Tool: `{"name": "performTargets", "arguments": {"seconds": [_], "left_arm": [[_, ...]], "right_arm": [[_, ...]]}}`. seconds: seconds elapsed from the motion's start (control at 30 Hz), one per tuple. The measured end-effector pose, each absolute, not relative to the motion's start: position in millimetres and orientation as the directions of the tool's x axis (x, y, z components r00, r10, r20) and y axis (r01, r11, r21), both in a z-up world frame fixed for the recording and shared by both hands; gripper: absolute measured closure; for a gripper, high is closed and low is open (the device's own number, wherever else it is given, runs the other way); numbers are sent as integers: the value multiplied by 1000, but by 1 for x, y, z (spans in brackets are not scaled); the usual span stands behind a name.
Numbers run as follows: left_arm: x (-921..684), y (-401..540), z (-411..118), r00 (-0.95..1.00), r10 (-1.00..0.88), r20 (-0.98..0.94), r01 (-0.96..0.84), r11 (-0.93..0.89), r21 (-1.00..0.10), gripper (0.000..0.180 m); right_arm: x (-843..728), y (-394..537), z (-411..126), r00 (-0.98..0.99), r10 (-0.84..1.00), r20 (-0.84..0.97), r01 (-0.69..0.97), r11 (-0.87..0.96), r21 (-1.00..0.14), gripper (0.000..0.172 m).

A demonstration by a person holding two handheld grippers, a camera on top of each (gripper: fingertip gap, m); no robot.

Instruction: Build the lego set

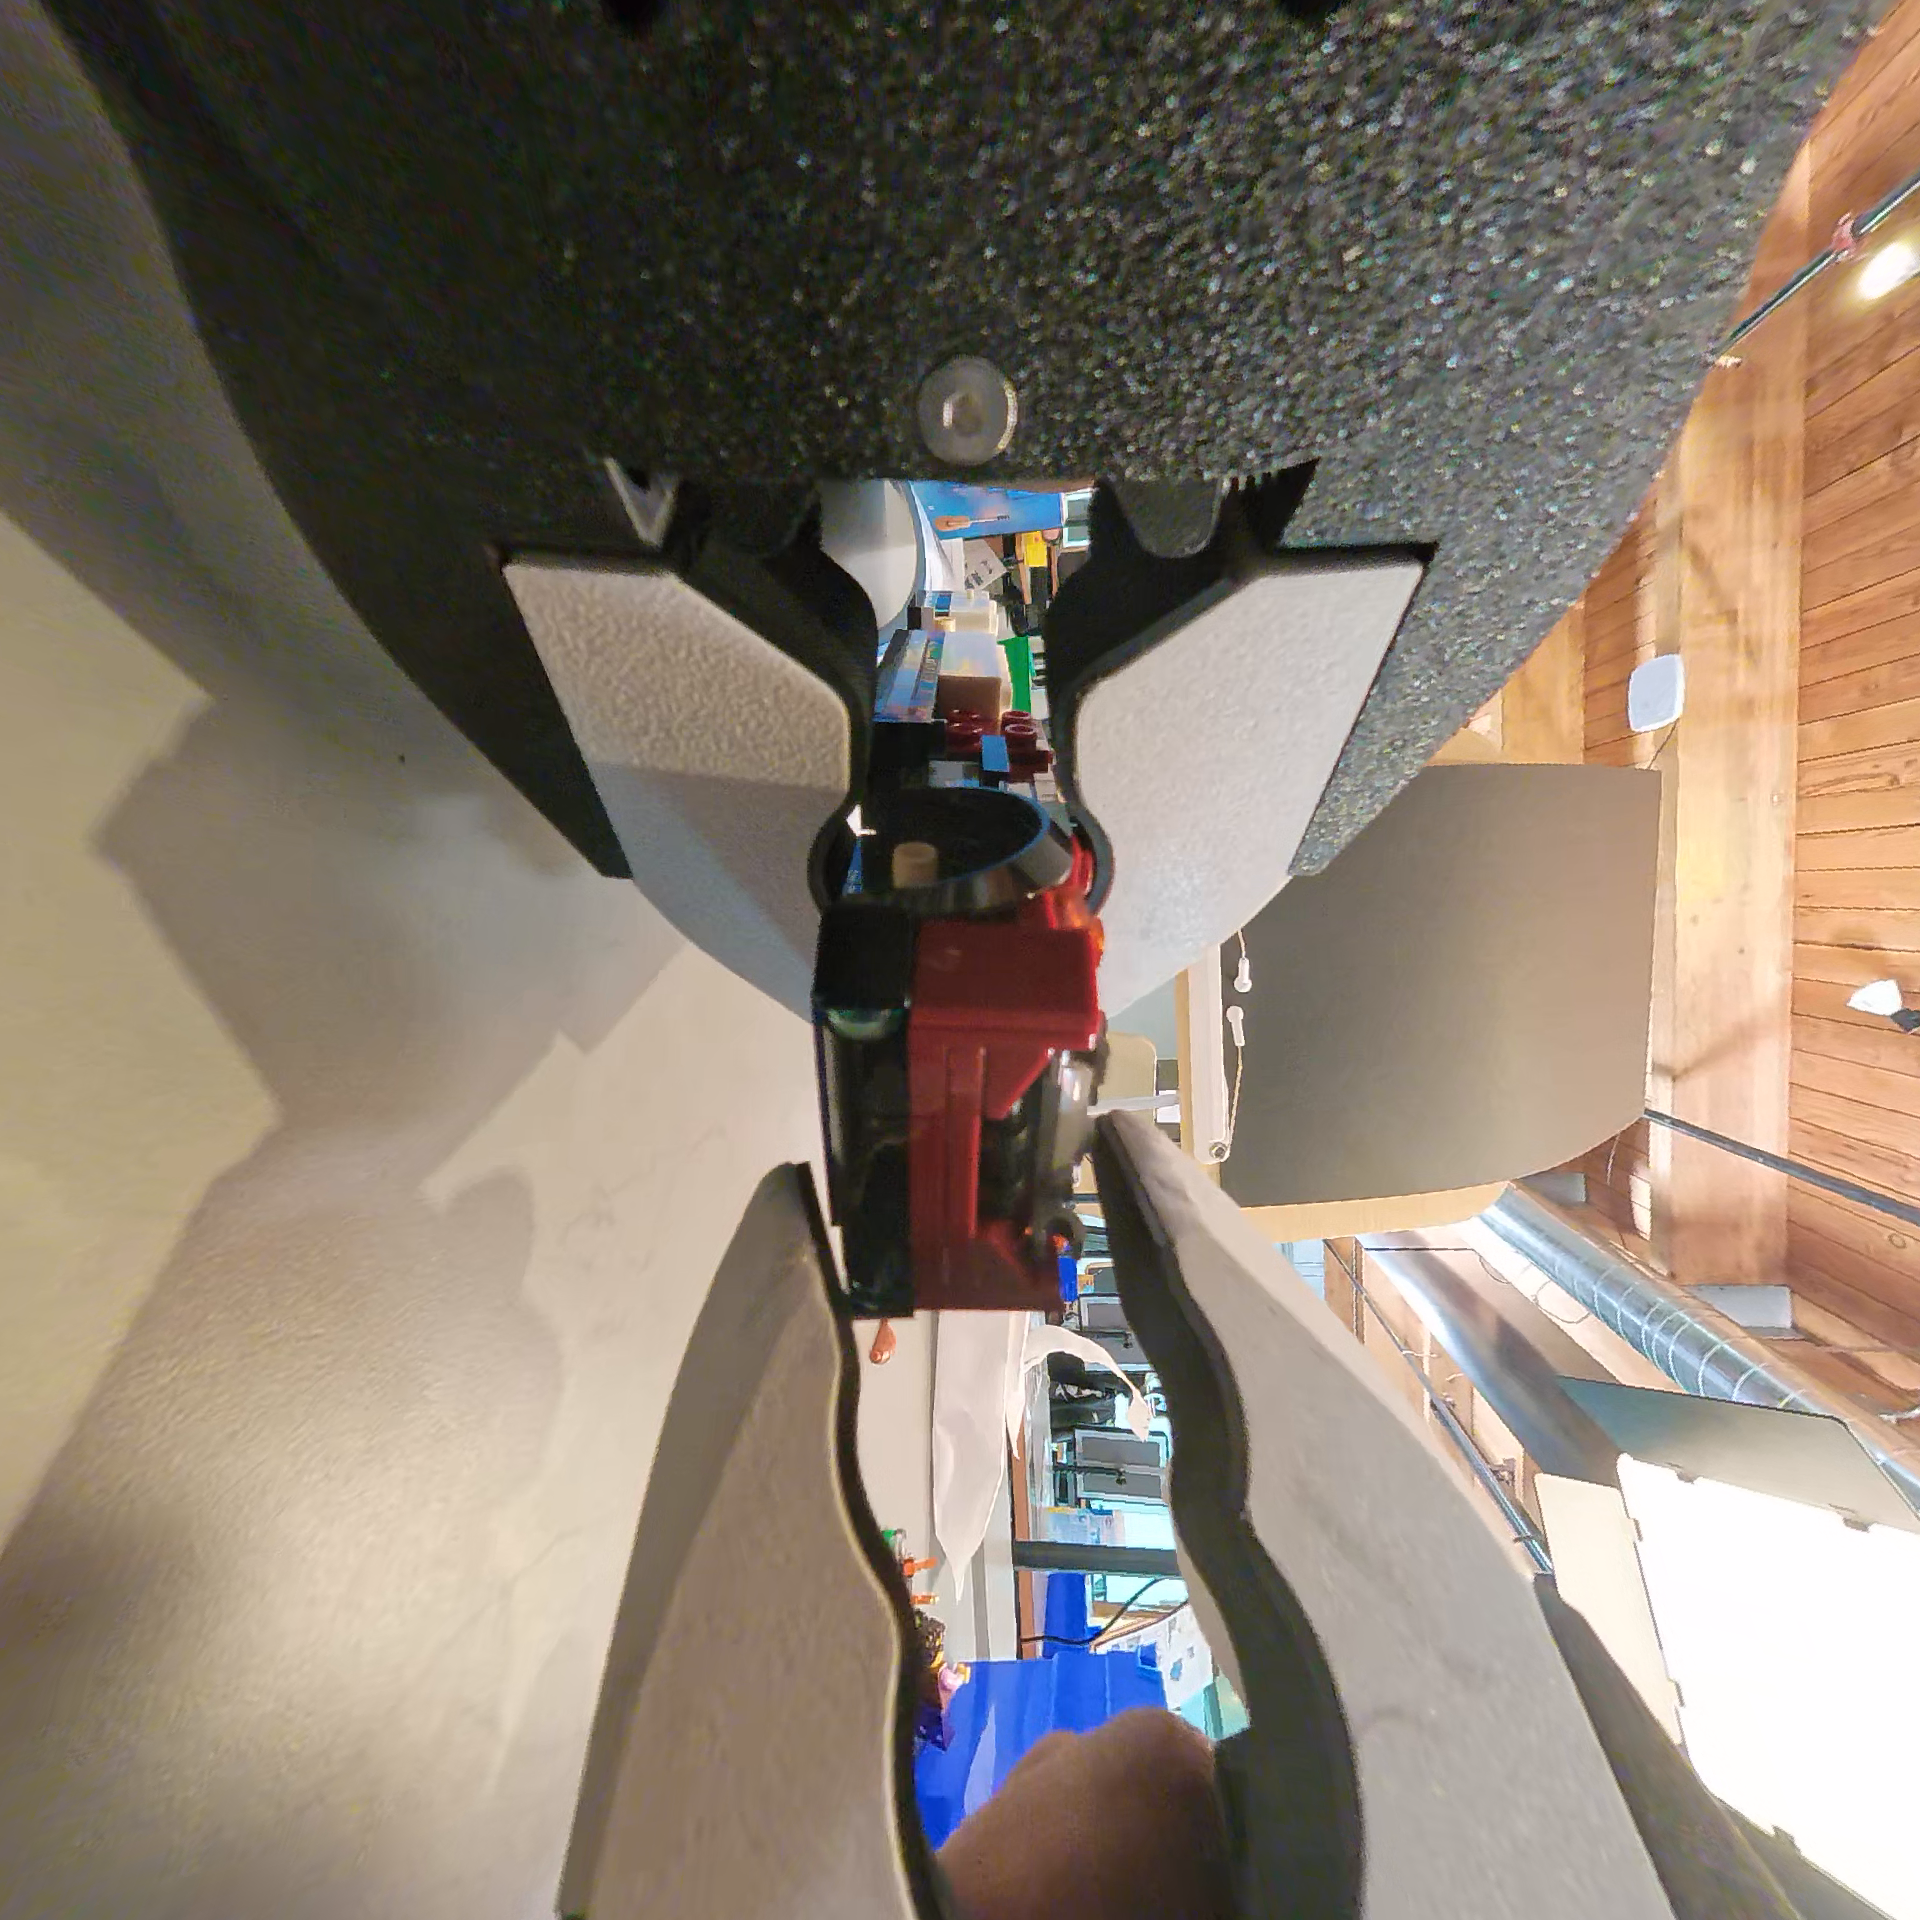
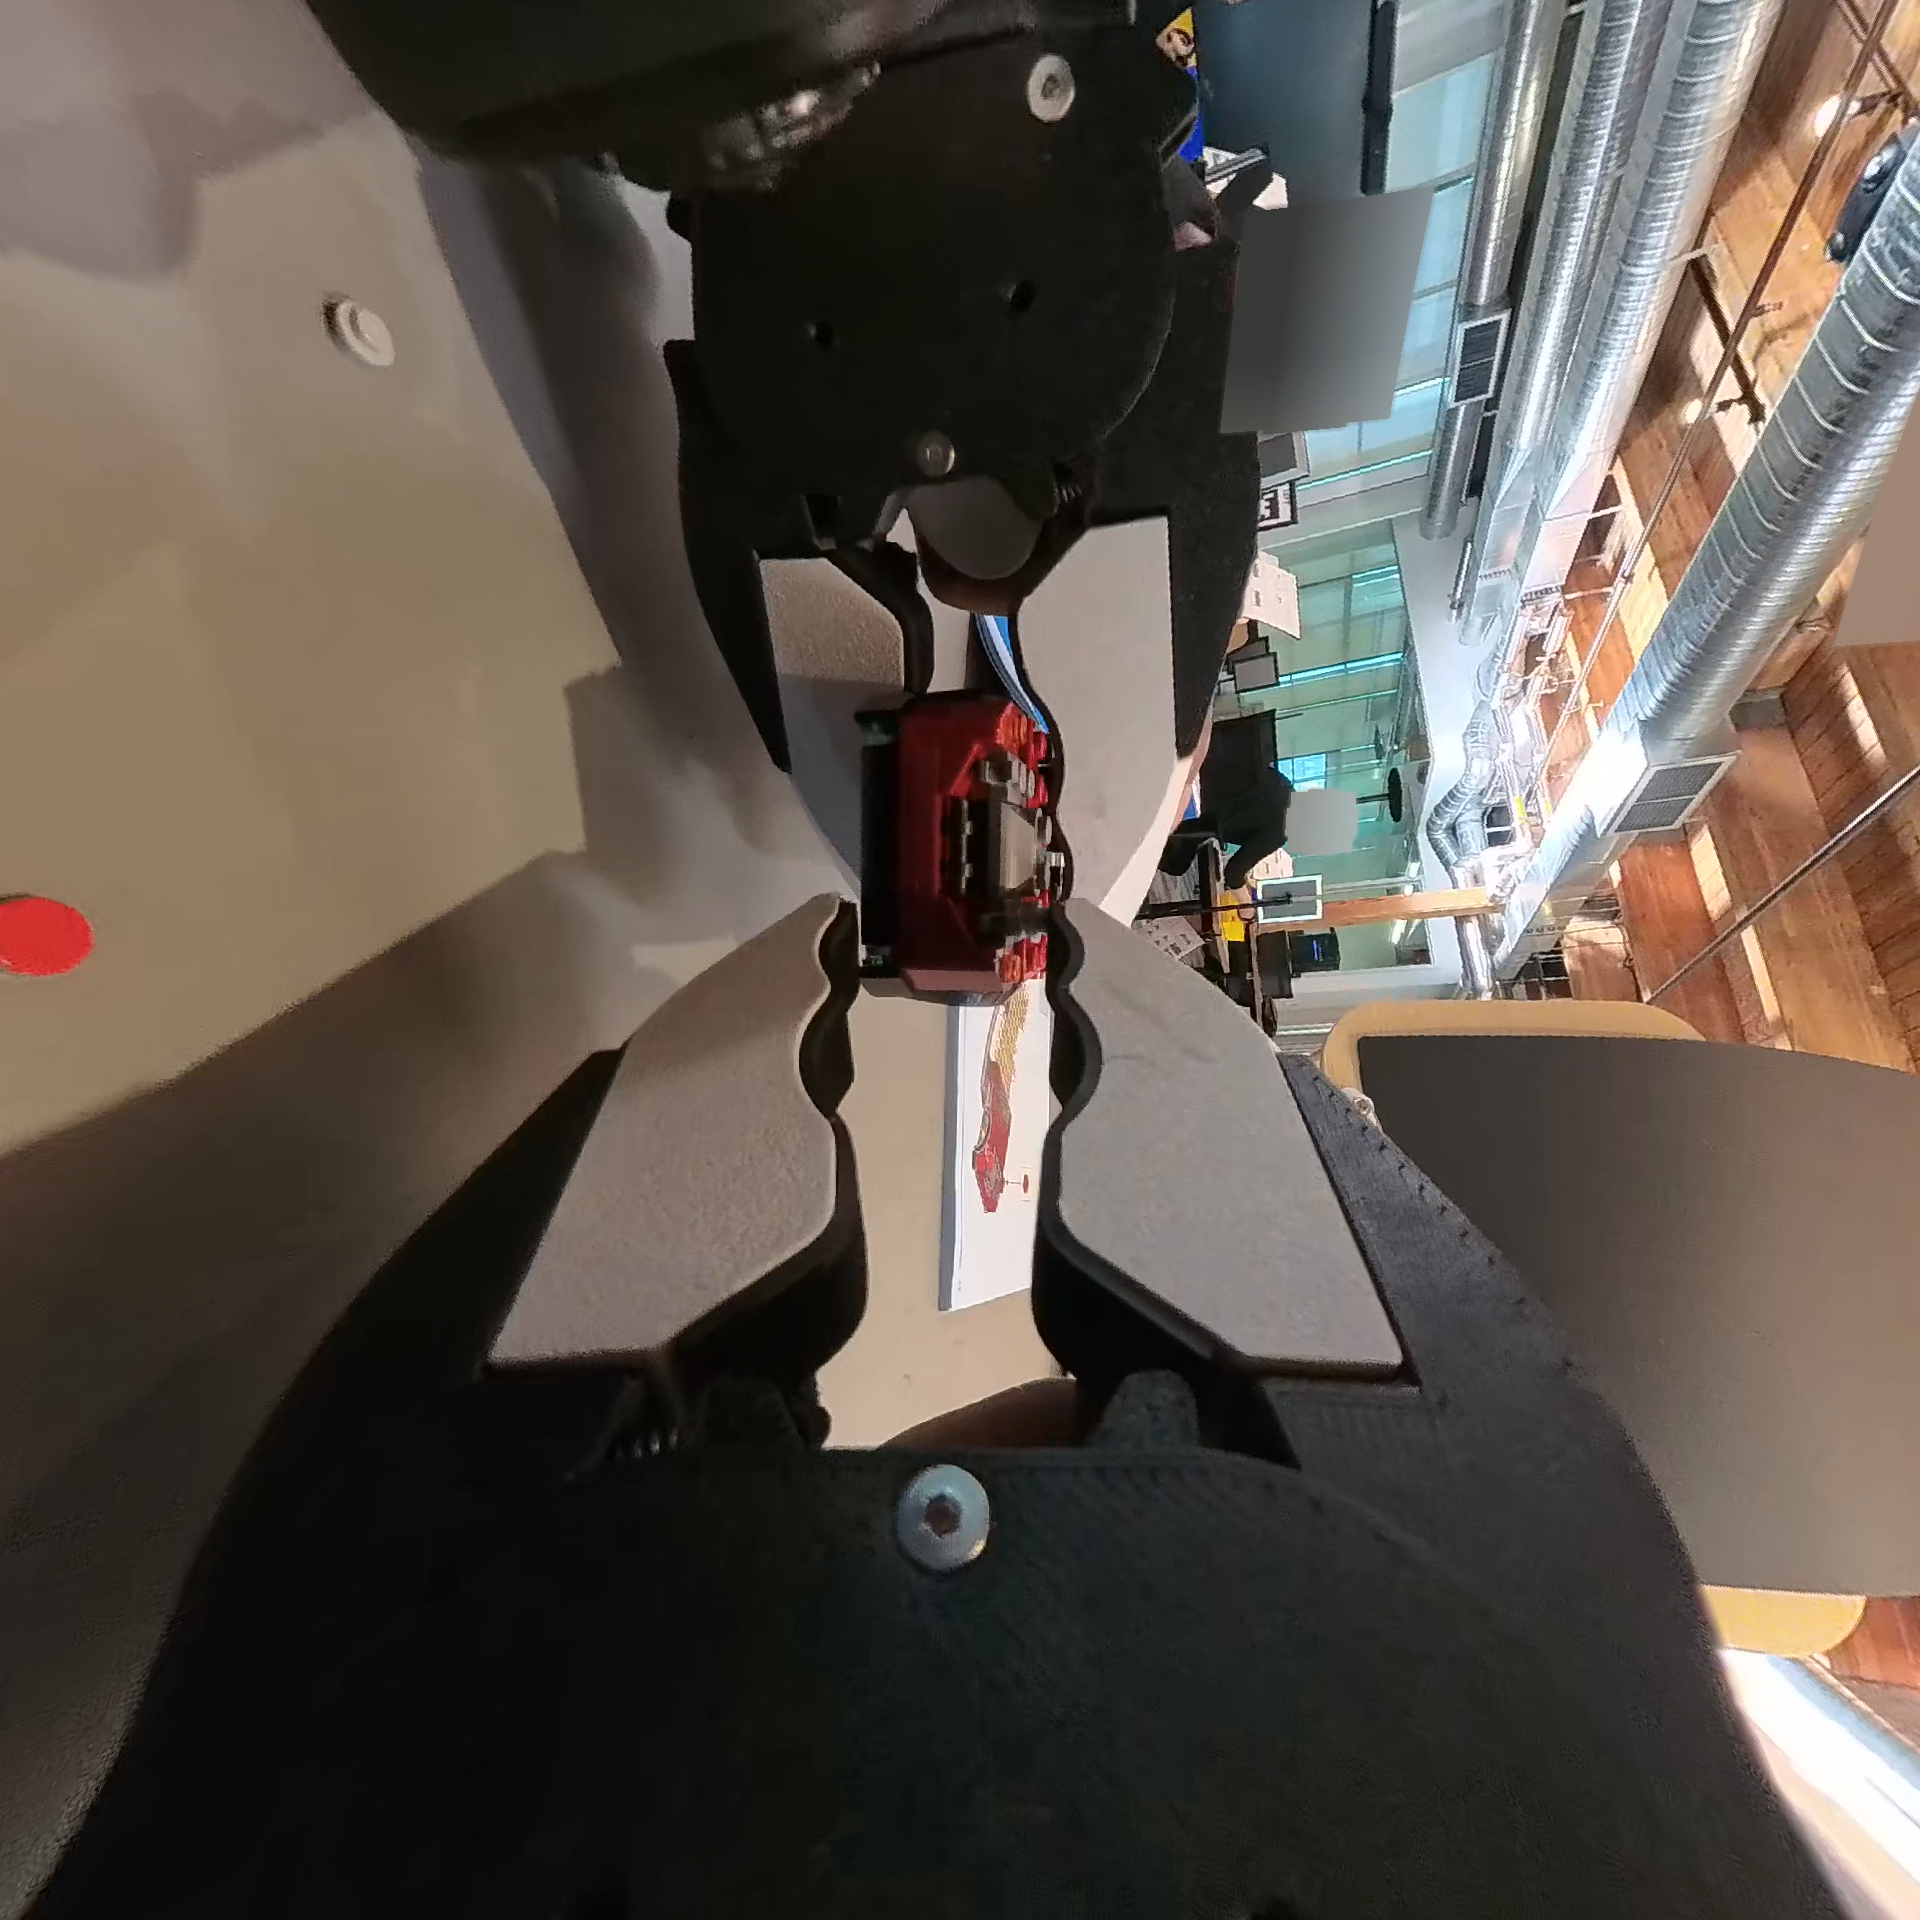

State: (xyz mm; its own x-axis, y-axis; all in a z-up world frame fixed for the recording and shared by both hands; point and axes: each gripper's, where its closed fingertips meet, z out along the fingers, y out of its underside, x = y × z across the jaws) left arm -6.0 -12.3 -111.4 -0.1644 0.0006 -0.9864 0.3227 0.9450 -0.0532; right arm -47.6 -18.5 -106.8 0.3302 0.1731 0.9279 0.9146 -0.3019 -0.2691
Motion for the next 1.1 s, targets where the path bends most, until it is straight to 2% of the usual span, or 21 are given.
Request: {"name": "performTargets", "arguments": {"seconds": [0.3,0.57,0.7,0.97,1.1], "left_arm": [[-5,-14,-112,-164,1,-986,331,942,-54,145],[-2,-13,-114,-165,-4,-986,327,943,-59,145],[-2,-14,-113,-156,0,-988,332,942,-52,145],[2,-9,-112,-139,-4,-990,312,949,-48,145],[3,-6,-111,-123,2,-992,302,953,-35,145]], "right_arm": [[-49,-19,-107,349,188,918,912,-295,-286,137],[-47,-19,-108,435,166,885,876,-306,-374,137],[-49,-21,-104,413,143,900,886,-291,-361,133],[-53,-35,-95,509,127,851,845,-261,-466,129],[-69,-52,-108,606,256,753,795,-222,-564,140]]}}
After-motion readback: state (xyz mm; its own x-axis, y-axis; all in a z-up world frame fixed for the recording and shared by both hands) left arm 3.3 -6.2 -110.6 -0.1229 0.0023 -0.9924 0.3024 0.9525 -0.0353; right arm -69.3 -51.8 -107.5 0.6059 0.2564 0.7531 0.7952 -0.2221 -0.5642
